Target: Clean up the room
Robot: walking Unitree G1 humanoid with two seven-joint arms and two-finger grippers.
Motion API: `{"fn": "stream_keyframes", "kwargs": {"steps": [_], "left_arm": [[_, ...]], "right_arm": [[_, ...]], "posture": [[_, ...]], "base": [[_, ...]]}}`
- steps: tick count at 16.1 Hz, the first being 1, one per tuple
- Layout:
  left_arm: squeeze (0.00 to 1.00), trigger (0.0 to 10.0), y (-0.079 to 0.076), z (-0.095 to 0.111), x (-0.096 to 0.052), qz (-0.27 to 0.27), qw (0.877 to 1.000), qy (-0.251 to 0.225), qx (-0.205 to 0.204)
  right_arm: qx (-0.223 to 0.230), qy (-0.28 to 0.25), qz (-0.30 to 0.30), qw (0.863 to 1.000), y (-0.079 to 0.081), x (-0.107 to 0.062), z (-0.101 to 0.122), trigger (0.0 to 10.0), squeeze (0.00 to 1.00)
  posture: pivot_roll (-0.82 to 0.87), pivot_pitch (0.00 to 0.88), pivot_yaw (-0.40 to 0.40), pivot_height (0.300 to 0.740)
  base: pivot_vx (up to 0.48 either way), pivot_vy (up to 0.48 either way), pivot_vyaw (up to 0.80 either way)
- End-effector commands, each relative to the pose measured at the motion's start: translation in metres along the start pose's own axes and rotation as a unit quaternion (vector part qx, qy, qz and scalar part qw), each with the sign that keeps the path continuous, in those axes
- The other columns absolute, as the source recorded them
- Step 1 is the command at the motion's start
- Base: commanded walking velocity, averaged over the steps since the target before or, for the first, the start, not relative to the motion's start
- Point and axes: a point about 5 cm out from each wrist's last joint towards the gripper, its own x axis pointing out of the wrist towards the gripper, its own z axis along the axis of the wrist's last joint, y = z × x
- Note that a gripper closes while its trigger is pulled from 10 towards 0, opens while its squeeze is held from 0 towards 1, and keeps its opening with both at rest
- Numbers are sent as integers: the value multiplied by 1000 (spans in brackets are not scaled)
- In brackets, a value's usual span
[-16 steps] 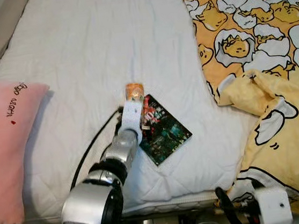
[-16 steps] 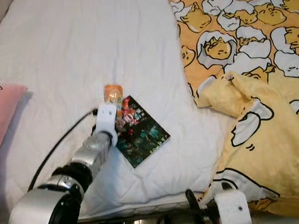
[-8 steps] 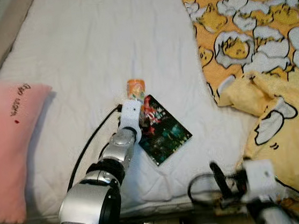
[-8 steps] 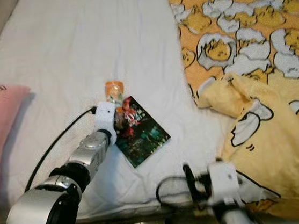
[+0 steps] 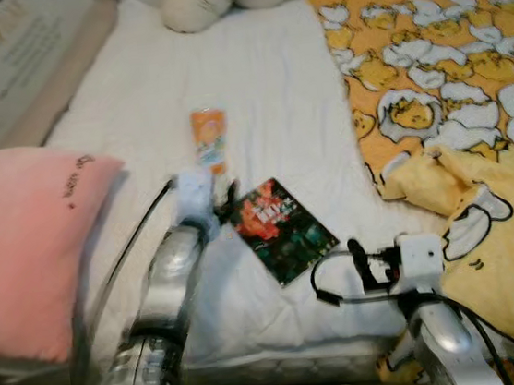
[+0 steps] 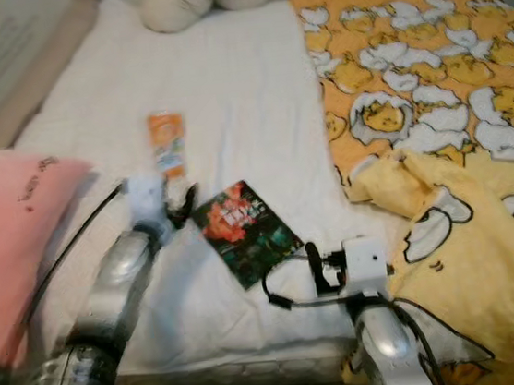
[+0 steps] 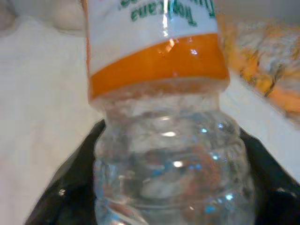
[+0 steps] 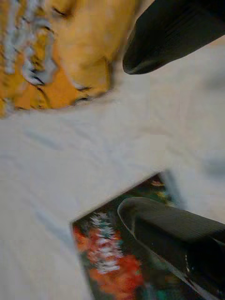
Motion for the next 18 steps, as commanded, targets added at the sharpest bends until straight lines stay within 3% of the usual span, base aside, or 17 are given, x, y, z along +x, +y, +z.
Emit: {"fn": "stream_keyframes", "kwargs": {"steps": [1,3,4,5,8,11,18], "left_arm": [[0,10000,0,13,-9,3,999,-49,-21],[0,10000,1,12,-19,-5,996,-77,-40],[0,10000,-8,8,-20,-34,996,-77,-13],[0,10000,-15,9,-20,-55,995,-75,-24],[0,10000,-19,14,-28,-84,993,-77,-42],[0,10000,-20,18,-27,-107,990,-81,-48],[0,10000,-36,19,-31,-165,981,-74,-70]], "right_arm": [[12,-31,-24,999,-7,5,8,10000,0],[16,-50,-30,998,-9,11,12,10000,0],[27,-58,-32,997,-9,17,13,10000,0],[28,-67,-30,997,-7,22,16,10000,0],[10,-69,-22,997,-6,26,16,10000,0],[-13,-71,-20,997,-11,36,17,10000,0],[-6,-67,-22,997,-11,28,9,10000,0]], "posture": [[58,0,-34,740],[62,0,-40,740],[65,0,-41,740],[55,0,-34,740],[59,0,-26,740],[47,0,-19,740],[21,0,-17,740]], "base": [[0,0,0],[0,-240,0],[0,-472,0],[0,-480,0],[0,-480,0],[0,-480,0],[0,-480,0]]}}
